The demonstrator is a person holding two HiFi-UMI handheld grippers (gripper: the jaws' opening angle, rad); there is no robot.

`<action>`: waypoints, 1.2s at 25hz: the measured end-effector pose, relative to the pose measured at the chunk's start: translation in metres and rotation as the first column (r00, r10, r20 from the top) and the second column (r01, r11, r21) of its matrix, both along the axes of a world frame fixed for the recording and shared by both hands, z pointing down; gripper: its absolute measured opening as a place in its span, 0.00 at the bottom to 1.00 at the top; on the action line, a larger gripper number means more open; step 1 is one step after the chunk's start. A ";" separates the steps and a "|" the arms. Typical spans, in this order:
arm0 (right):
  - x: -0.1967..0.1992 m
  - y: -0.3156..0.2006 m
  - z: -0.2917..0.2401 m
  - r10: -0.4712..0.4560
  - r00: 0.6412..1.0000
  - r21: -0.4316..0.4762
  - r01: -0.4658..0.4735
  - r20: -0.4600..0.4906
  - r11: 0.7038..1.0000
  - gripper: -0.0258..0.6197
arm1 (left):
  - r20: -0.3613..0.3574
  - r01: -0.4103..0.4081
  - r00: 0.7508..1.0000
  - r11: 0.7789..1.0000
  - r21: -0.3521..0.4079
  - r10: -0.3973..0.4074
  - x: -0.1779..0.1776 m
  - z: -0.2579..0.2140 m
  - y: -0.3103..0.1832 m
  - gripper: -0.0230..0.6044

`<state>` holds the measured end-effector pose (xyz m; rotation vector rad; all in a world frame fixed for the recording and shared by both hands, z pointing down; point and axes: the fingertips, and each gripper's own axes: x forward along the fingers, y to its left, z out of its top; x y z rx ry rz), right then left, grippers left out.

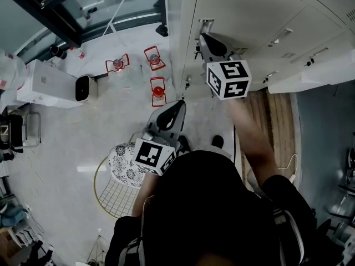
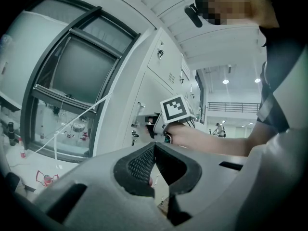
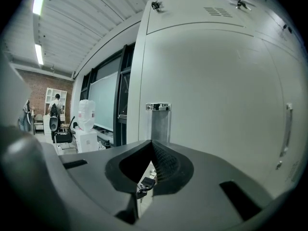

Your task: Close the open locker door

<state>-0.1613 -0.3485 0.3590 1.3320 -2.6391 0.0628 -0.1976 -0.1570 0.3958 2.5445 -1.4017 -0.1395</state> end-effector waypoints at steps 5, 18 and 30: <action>0.005 0.005 -0.002 0.008 1.000 0.003 -0.008 0.002 1.000 0.05 | 0.005 -0.010 1.000 1.000 0.001 0.010 0.002 0.000 0.005 0.07; 0.025 0.037 -0.009 -0.005 1.000 0.015 0.005 0.020 1.000 0.05 | 0.023 0.008 1.000 1.000 0.013 -0.008 0.012 -0.005 0.025 0.07; 0.085 0.106 0.006 -0.059 0.998 -0.031 0.059 0.018 0.998 0.05 | 0.051 0.007 0.999 1.000 -0.007 -0.006 0.063 -0.004 0.052 0.07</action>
